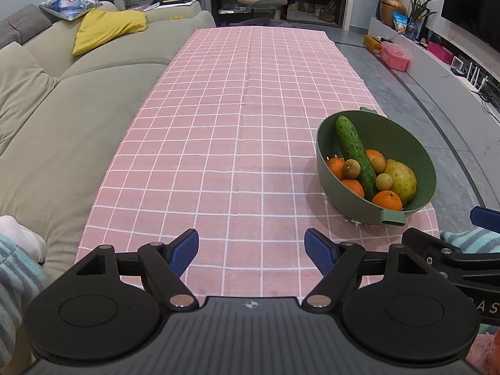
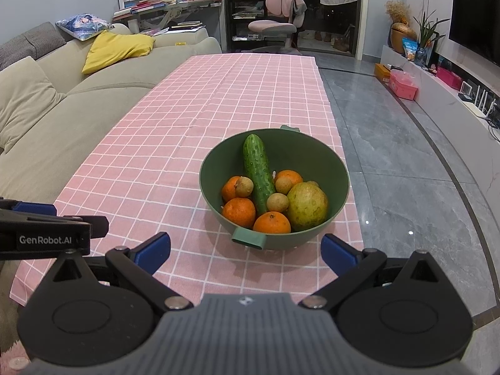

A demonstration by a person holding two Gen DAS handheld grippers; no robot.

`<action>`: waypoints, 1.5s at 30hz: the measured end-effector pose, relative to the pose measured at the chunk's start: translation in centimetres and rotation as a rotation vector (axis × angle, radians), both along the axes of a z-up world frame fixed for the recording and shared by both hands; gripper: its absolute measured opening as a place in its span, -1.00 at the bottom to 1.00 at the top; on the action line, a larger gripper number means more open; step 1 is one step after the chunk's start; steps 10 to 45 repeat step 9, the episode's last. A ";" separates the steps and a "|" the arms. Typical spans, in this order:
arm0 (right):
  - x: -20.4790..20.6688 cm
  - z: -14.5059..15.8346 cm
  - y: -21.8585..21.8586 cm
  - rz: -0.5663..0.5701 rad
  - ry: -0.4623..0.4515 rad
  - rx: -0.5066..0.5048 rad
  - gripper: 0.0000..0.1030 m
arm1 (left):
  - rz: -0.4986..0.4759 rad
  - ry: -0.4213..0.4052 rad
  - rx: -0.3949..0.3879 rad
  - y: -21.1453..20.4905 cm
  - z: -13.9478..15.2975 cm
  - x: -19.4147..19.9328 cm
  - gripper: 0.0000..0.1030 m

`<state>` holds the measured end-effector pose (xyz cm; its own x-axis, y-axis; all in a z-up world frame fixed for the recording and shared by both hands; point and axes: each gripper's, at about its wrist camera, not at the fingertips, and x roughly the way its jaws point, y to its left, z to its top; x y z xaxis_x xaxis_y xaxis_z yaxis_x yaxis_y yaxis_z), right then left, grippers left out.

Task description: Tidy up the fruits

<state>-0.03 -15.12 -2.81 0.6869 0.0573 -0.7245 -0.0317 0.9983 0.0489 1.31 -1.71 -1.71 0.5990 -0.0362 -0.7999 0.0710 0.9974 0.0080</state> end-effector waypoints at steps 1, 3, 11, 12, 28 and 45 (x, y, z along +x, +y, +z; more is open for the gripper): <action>0.0 0.0 0.0 0.000 0.001 0.000 0.91 | 0.000 -0.001 0.001 0.0 0.0 0.0 0.76; -0.1 -0.1 0.1 0.001 0.003 -0.001 0.91 | 0.001 -0.002 0.001 0.0 0.0 0.0 0.76; -0.1 -0.1 0.1 0.002 0.006 -0.002 0.91 | 0.008 -0.005 -0.004 0.2 0.1 0.0 0.76; -0.1 -0.1 0.1 0.002 0.006 -0.002 0.91 | 0.008 -0.005 -0.004 0.2 0.1 0.0 0.76; -0.1 -0.1 0.1 0.002 0.006 -0.002 0.91 | 0.008 -0.005 -0.004 0.2 0.1 0.0 0.76; -0.1 -0.1 0.1 0.002 0.006 -0.002 0.91 | 0.008 -0.005 -0.004 0.2 0.1 0.0 0.76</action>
